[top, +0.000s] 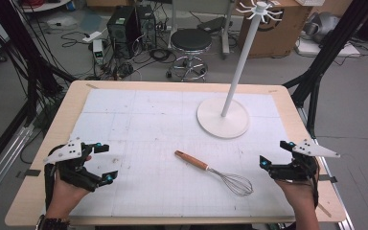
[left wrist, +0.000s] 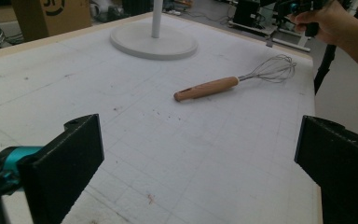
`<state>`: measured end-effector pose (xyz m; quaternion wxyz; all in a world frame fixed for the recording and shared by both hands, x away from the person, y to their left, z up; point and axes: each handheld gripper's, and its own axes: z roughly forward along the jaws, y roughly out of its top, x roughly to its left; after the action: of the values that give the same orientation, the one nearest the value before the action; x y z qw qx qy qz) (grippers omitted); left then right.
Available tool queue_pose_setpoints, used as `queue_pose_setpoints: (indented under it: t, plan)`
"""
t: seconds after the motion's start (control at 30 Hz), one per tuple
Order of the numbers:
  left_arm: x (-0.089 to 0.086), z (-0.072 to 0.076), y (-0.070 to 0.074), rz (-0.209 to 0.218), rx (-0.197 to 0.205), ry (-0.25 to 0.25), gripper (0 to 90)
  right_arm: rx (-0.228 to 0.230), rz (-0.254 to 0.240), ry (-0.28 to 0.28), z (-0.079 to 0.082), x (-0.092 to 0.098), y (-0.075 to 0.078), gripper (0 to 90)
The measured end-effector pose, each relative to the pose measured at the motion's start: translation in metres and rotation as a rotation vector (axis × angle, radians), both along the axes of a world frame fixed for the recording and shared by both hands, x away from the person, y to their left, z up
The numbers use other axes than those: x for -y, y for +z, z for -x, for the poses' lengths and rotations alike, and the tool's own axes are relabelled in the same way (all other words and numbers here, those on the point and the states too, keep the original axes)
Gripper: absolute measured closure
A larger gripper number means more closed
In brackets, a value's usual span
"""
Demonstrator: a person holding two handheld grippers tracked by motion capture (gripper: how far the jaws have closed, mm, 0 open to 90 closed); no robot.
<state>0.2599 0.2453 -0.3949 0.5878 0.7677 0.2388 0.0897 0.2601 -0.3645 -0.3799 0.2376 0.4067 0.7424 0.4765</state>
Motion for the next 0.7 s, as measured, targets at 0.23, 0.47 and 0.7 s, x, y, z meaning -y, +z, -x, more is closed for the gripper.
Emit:
queue_pose_setpoints:
  t: [0.23,0.47,0.7]
  plan:
    - [0.002,-0.007,-0.004,0.009,-0.017,0.003,1.8,-0.004,-0.006,0.049,0.002,-0.002,-0.004,0.2]
    - [0.004,-0.011,-0.004,0.002,-0.014,-0.012,1.7,-0.015,0.022,0.08,0.005,-0.007,-0.004,0.3]
    - [0.0,-0.009,-0.003,0.01,-0.012,-0.004,1.7,-0.014,0.037,0.106,0.004,-0.02,-0.001,0.3]
